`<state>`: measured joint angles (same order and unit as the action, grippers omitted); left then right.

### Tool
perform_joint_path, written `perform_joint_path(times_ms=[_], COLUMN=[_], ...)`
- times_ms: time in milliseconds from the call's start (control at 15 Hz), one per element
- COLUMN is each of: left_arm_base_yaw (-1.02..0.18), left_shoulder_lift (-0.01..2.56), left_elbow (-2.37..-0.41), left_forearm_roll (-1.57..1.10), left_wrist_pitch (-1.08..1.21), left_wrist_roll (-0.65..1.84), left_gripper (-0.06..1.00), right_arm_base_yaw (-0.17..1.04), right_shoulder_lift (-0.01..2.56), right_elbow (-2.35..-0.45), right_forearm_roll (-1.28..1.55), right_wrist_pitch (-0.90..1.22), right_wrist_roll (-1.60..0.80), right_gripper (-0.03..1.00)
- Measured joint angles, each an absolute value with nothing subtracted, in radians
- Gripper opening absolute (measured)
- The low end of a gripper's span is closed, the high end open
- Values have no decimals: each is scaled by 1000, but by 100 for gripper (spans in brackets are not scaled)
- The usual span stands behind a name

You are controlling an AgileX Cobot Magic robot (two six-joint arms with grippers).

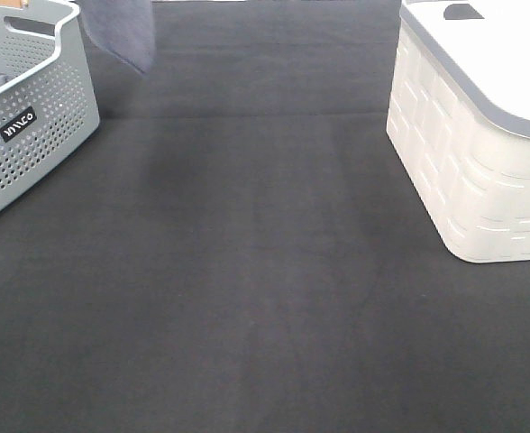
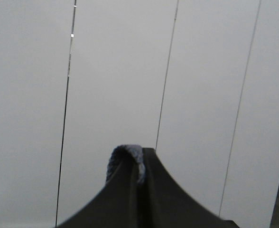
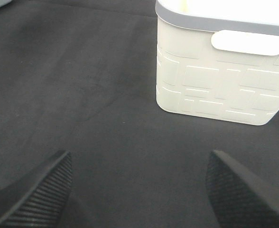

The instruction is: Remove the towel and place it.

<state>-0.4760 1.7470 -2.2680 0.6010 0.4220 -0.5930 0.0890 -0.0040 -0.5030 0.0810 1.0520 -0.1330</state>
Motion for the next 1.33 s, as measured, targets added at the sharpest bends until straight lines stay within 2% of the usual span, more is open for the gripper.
perform_joint_path(times_ms=[200,467,600,1067,1333], left_arm_base_yaw=[-526,-534,-551,-585,-585], left_shoulder_lift=[1747,1750,1740,1500,1455], left_elbow=[-2268,-2256,-2125,-1480,-1388], left_forearm_roll=[514,343,339,430,397], left_wrist_pitch=[481,622,699,473,477], left_wrist_roll=[-505,-322,-313,-502,-449], left_gripper=[0,0,0,0,0], right_arm_base_yaw=[89,89,89,89,89], right_shoulder_lift=[-4,-4,-4,-4,-4], right_elbow=[-503,-503,-503,-503,-503], right_forearm_roll=[81,81,81,144,286], right_wrist_pitch=[1052,1052,1052,1052,1046], right_wrist_roll=[-133,-133,-133,-133,-204], right_gripper=[76,76,76,76,76])
